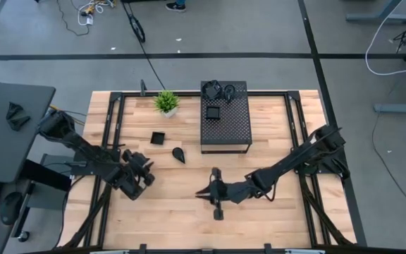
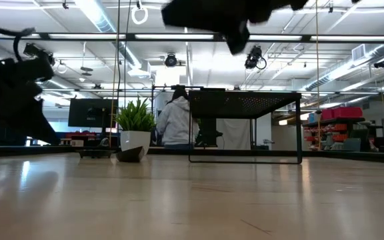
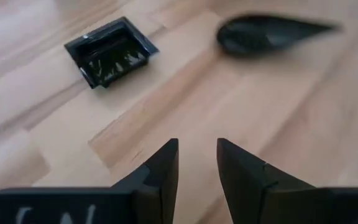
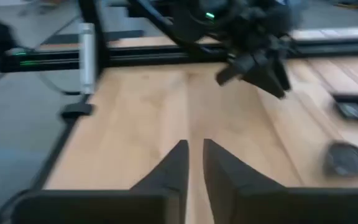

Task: Pick & Place Mini shaped plates
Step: Stack the square plate on top of the square plates on the shelf

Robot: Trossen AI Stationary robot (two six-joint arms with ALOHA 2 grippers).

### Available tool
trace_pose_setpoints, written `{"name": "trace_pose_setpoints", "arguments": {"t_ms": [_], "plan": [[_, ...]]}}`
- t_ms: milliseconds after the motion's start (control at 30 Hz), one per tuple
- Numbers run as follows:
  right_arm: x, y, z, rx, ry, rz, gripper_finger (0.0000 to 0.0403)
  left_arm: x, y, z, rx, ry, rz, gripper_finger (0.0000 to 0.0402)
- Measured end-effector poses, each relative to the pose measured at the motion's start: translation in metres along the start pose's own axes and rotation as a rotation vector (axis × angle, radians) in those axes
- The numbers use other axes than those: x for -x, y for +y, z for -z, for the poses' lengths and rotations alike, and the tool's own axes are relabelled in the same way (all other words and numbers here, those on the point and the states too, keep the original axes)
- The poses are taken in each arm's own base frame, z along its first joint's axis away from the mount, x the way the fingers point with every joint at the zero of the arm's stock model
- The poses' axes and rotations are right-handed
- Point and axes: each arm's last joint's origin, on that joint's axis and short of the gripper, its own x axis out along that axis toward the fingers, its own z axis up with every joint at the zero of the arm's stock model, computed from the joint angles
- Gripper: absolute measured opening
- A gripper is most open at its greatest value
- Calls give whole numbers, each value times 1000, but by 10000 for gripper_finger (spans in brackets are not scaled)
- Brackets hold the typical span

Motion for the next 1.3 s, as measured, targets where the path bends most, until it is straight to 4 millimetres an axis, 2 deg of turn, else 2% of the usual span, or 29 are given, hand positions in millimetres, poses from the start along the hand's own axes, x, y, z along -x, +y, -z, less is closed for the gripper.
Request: {"name": "trace_pose_setpoints", "arguments": {"t_ms": [100,200,367,500,633,867,967,1133,1300], "plan": [[-3,-4,14,-27,13,72,75,-11,7,3,112,-62,-3,121],[-8,-4,22,-41,32,87,105,-21,12,0,126,-84,-41,145],[-11,-3,24,-34,14,83,144,-36,20,-12,1,-58,-137,208],[-11,-3,20,-17,-17,78,158,-50,22,-25,-133,-1,-147,237],[-11,-4,15,-29,-58,74,159,-65,27,-38,-240,76,-113,235],[-12,-5,14,-35,-69,74,153,-83,40,-57,-386,124,-77,206],[-12,-5,14,-39,-66,75,153,-85,40,-62,-456,147,-42,195],[-12,-5,14,-40,-66,75,153,-82,26,-72,-662,160,93,185],[-12,-5,14,-40,-66,75,153,-82,28,-84,-783,164,1,183]]}}
